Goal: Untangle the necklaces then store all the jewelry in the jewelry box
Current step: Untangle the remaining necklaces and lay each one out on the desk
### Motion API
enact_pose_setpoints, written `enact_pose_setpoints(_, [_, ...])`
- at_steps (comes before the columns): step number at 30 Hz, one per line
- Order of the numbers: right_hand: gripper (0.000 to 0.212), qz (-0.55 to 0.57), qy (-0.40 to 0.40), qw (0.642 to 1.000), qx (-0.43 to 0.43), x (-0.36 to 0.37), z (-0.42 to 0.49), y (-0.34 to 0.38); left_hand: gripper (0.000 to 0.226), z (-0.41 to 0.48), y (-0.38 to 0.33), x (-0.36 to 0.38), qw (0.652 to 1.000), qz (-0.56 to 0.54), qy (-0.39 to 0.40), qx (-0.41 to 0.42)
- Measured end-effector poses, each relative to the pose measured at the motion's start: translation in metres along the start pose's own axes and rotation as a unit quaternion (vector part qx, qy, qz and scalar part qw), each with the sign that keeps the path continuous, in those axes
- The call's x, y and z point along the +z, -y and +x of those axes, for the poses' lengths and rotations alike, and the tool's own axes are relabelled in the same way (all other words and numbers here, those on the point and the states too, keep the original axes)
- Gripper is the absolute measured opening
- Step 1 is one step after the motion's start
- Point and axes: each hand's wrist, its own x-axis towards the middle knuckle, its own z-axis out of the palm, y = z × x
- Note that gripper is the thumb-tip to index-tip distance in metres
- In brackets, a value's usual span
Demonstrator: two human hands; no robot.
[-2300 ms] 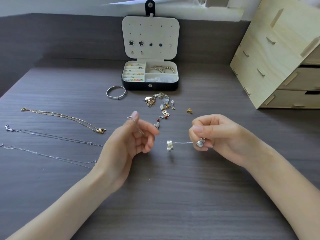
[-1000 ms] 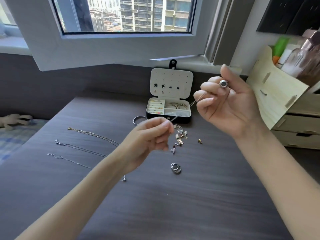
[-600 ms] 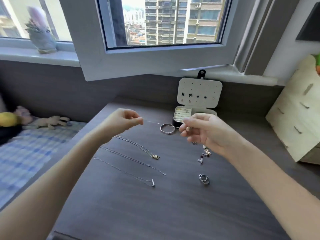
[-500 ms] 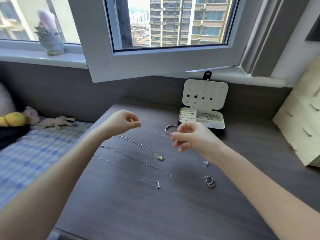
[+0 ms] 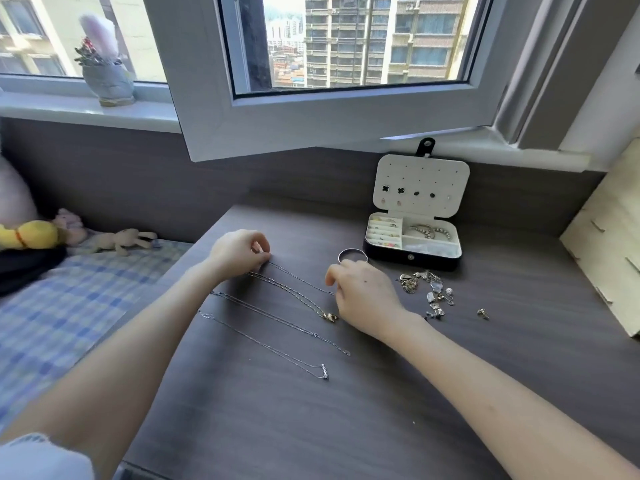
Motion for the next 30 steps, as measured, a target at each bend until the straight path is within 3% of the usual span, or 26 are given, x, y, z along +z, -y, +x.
enact_pose_setpoints(7, [0.019,0.055,-0.019,0.998,0.006,-0.015,-0.023,-0.019,0.020,-0.012,-0.012,0.005,0.995,0.090,-0.035,0.028])
enact_pose_setpoints(11, [0.010,0.099,-0.055,0.992,0.047,-0.048,-0.062,-0.048,0.035,-0.046,-0.049,0.008,0.984,0.037,-0.070,0.162])
enact_pose_setpoints(13, [0.006,0.115,-0.028,0.991,0.066,-0.064,-0.088,-0.061,0.043,-0.067,-0.073,0.013,0.968,0.005,-0.065,0.242])
enact_pose_setpoints(16, [0.017,0.131,0.030,0.988,0.076,-0.074,-0.123,-0.069,0.035,-0.083,-0.105,0.026,0.952,0.000,-0.057,0.302])
enact_pose_setpoints(22, [0.058,0.068,0.022,0.995,0.073,-0.044,-0.150,-0.060,0.025,-0.085,-0.143,0.056,0.949,-0.049,-0.049,0.308])
enact_pose_setpoints(27, [0.029,0.038,-0.057,0.996,0.059,-0.023,-0.148,-0.059,0.017,-0.084,-0.158,0.069,0.955,-0.068,-0.052,0.285])
enact_pose_setpoints(30, [0.023,0.043,-0.070,0.993,0.089,-0.023,-0.150,-0.072,0.013,-0.083,-0.162,0.073,0.955,-0.071,-0.043,0.285])
